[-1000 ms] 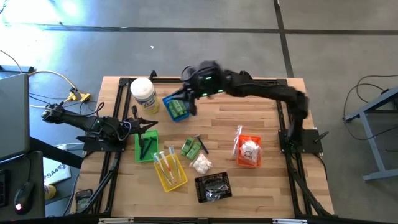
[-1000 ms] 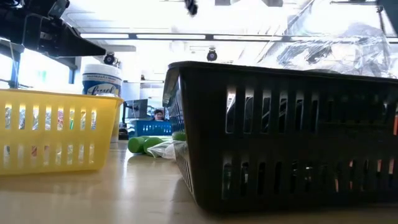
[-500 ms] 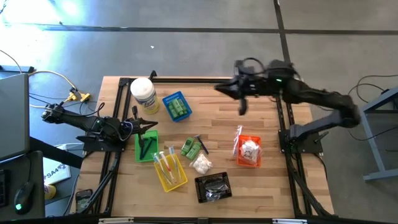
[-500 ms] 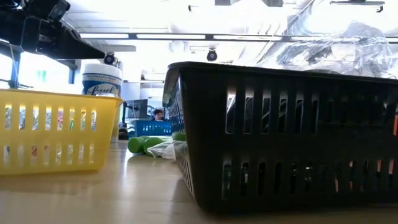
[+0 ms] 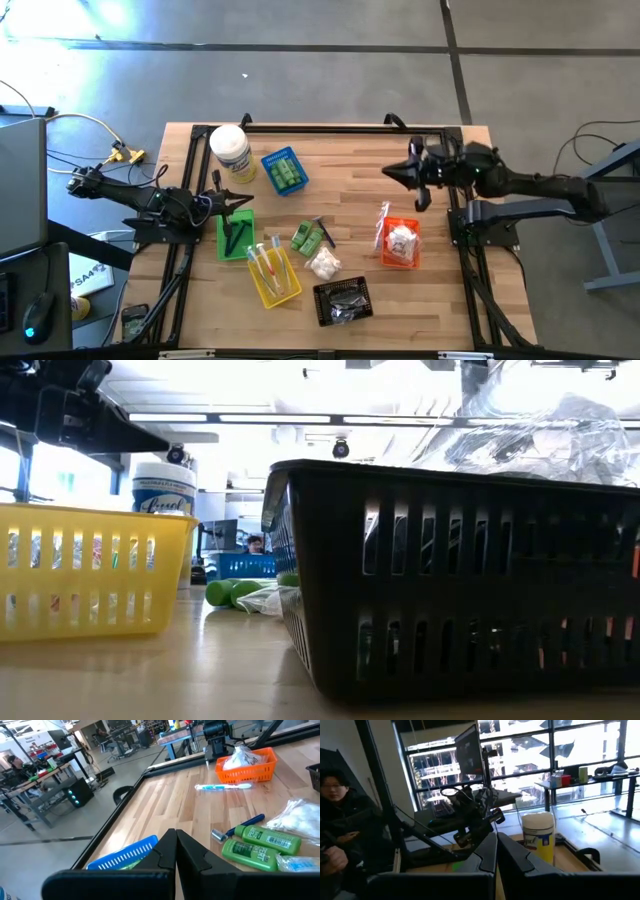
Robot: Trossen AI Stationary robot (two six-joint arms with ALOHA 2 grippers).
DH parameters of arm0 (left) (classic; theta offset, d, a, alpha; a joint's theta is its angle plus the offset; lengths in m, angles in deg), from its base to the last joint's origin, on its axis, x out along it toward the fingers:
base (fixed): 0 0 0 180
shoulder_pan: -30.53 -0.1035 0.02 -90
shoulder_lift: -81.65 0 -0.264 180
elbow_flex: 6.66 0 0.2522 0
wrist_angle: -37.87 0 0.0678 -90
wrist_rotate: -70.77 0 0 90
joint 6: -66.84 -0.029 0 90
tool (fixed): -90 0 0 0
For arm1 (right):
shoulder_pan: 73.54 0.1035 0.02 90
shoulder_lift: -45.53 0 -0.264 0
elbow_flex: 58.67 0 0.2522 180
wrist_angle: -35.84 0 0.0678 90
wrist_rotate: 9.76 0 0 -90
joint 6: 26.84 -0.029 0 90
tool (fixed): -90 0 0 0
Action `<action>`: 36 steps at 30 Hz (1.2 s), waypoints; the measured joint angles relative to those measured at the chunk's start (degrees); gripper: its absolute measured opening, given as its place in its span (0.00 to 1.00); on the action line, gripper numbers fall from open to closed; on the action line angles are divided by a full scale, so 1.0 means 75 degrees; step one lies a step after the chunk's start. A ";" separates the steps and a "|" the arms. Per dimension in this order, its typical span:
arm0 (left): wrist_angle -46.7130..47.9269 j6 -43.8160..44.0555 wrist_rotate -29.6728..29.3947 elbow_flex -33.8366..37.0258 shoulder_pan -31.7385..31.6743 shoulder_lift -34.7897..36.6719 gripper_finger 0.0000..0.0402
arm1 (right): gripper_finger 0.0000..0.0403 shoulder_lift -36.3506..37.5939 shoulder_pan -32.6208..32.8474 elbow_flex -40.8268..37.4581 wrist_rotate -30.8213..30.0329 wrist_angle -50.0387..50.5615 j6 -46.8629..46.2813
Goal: Pick & Place Travel size toiletries
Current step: Put the blue razor into the green bin
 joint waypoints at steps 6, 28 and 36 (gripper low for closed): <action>-0.0115 -0.0003 -0.0006 0.0000 0.0000 0.0000 0.00 | 0.01 0.0877 0.0105 -0.1931 -0.0607 -0.1436 0.0075; -0.0483 0.0207 0.0017 0.0000 0.0000 -0.0002 0.00 | 0.01 0.2292 0.0050 -0.4574 -0.0093 -0.3545 -0.0019; -0.0695 0.0241 0.0017 -0.0003 0.0000 0.0001 0.00 | 0.01 0.2421 0.0050 -0.4968 -0.0206 -0.3616 -0.0265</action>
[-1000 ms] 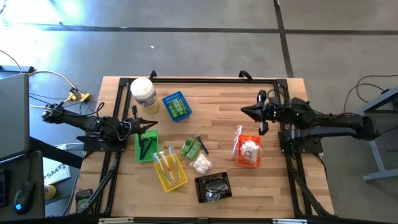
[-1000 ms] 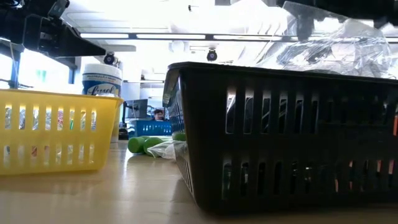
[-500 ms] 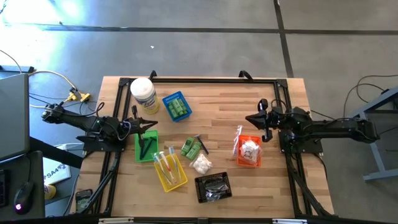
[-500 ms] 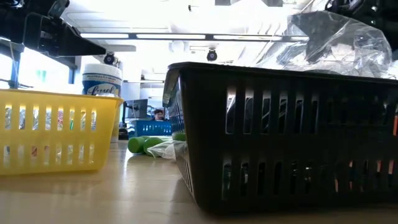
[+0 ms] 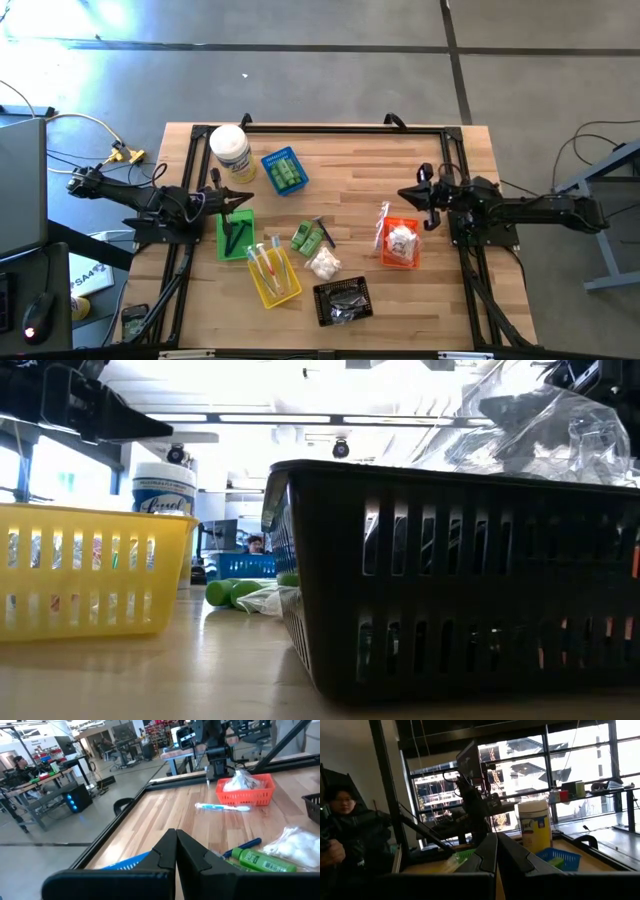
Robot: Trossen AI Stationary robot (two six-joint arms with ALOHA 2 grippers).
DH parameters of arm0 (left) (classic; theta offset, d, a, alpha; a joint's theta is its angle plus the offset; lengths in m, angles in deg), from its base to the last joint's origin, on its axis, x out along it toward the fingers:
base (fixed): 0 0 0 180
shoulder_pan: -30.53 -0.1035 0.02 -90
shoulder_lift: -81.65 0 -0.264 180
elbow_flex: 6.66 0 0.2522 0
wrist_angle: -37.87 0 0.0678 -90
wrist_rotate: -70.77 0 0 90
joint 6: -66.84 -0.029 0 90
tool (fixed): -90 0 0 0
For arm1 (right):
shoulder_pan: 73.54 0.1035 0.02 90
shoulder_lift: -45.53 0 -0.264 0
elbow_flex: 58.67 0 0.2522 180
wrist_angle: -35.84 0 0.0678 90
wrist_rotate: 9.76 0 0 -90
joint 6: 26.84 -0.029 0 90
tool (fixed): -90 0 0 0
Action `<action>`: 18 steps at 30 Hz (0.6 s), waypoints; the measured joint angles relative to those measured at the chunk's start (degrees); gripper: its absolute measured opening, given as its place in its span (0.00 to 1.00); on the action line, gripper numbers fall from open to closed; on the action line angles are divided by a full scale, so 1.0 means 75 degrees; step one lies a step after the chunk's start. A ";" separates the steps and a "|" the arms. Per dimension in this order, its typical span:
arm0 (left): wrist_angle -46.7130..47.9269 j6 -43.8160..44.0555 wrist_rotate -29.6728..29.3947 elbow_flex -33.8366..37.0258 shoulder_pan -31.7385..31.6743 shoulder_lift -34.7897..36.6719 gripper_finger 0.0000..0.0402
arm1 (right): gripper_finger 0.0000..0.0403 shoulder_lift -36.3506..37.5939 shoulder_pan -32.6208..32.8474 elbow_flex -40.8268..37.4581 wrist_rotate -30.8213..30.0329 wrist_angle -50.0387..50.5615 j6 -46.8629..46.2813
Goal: Pick & Place Travel size toiletries
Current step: Put the blue razor into the green bin
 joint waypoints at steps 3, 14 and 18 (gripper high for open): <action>-0.0200 0.0051 0.0097 0.0001 0.0000 -0.0003 0.00 | 0.01 -0.0002 0.0000 -0.0003 0.0123 0.0014 -0.0077; -0.0786 -0.0040 0.0294 0.0000 0.0000 -0.0003 0.00 | 0.01 -0.0005 0.0006 -0.0009 0.0142 0.0009 -0.0100; -0.0848 0.0173 0.0766 0.0000 0.0000 -0.0070 0.00 | 0.01 -0.0005 0.0006 -0.0017 0.0115 0.0012 -0.0100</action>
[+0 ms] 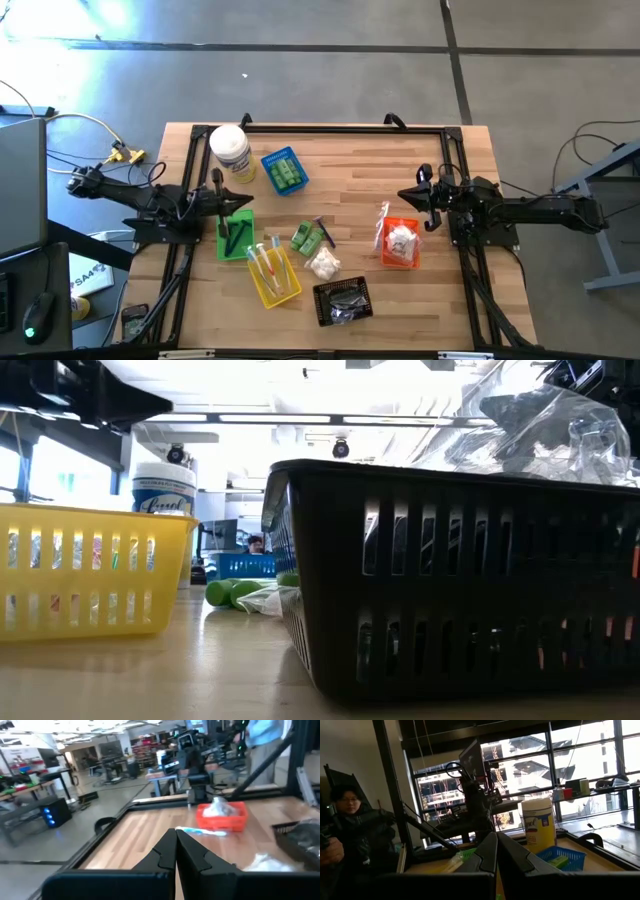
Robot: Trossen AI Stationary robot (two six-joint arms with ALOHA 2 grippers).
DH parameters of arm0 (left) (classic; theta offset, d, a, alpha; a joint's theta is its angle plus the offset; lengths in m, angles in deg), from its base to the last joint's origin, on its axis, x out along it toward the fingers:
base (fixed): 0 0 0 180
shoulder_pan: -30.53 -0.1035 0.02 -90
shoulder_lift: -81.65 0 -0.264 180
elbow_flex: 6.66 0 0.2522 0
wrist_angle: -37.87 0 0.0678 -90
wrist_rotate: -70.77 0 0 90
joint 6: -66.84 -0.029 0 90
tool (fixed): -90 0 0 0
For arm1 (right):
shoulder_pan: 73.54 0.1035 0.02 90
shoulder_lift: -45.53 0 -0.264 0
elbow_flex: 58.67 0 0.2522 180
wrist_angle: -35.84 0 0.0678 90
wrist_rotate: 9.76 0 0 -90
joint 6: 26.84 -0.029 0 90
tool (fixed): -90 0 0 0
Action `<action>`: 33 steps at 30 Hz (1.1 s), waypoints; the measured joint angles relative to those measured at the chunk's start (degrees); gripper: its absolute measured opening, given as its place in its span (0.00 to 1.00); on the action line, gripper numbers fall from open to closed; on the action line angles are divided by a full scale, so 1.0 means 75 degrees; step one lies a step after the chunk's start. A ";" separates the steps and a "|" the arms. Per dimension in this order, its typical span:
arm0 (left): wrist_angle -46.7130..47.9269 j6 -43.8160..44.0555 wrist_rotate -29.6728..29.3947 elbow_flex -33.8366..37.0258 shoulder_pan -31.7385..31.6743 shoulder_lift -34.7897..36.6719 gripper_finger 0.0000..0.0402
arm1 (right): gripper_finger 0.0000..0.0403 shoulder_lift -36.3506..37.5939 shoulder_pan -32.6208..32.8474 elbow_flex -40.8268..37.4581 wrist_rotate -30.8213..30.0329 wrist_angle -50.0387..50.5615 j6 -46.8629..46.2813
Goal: Pick & Place Travel size toiletries
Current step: Put the blue razor into the green bin
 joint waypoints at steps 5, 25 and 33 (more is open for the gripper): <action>-0.0831 -0.0030 -0.0174 -0.0097 -0.0003 -0.0876 0.00 | 0.01 0.0000 0.0000 -0.0003 0.0003 0.0000 0.0006; 0.2566 -0.0271 0.0354 -0.6147 -0.0380 -0.6908 0.00 | 0.01 0.0000 0.0003 -0.0015 0.0149 -0.0066 0.0006; 0.4719 -0.0548 0.4123 -0.8509 -0.1481 -0.9562 0.13 | 0.01 0.0002 0.0003 -0.0017 0.0175 -0.0066 -0.0062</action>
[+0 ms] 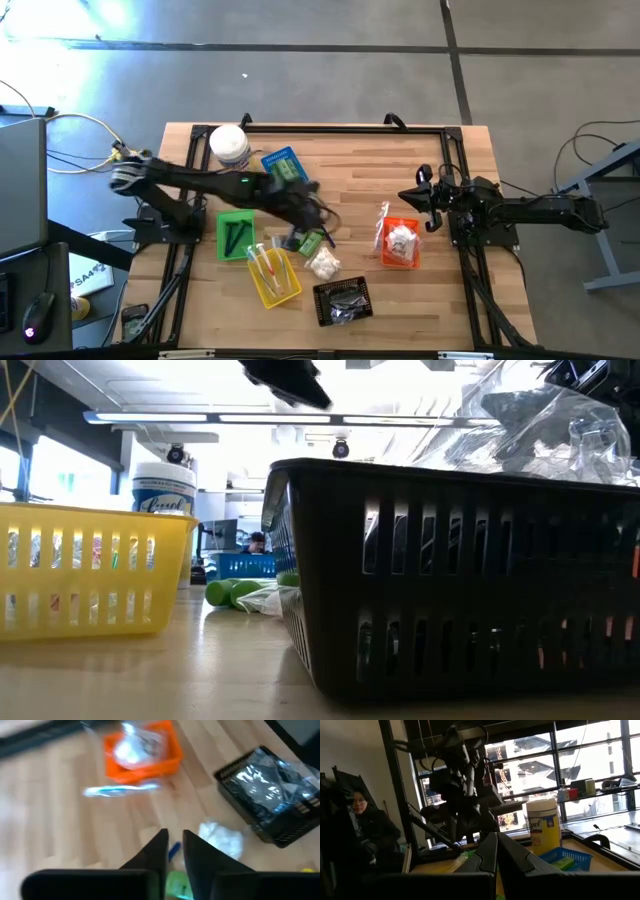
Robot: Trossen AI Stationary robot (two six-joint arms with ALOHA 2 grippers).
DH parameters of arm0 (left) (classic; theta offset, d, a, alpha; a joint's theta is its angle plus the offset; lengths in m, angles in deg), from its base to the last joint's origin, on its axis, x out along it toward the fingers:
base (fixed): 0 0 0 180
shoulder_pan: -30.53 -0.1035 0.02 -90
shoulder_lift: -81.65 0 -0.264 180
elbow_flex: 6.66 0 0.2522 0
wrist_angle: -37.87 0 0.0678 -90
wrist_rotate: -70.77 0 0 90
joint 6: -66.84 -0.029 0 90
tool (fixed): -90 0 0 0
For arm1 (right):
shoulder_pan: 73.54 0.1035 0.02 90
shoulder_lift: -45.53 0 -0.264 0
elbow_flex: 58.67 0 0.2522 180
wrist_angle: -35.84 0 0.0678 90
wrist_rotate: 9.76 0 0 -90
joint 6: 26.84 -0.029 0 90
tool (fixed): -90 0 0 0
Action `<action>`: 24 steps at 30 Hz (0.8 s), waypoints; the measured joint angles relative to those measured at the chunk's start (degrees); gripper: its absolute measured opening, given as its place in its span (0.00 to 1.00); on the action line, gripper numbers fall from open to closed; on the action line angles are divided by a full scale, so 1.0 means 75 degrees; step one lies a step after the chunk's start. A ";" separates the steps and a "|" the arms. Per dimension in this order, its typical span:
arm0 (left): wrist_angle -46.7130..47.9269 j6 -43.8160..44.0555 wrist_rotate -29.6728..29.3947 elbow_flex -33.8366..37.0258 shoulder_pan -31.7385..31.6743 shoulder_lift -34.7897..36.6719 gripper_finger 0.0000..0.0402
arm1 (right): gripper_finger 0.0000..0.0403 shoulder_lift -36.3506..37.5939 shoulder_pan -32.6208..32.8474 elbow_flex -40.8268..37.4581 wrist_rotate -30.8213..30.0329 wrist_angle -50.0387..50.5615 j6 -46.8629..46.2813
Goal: Pick & Place Travel size toiletries
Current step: Put the blue razor into the green bin
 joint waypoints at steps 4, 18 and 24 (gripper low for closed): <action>0.0651 -0.0507 0.0780 -0.0725 -0.0239 -0.1202 0.23 | 0.01 -0.0002 0.0000 0.0000 0.0057 0.0002 -0.0174; 0.1898 -0.2015 0.0824 -0.2602 -0.0472 -0.4115 0.37 | 0.01 -0.0002 0.0000 -0.0003 0.0637 0.0140 -0.0332; 0.3463 -0.2444 0.1234 -0.3637 -0.0620 -0.4943 0.37 | 0.01 0.0001 0.0000 -0.0003 0.0660 0.0177 -0.0334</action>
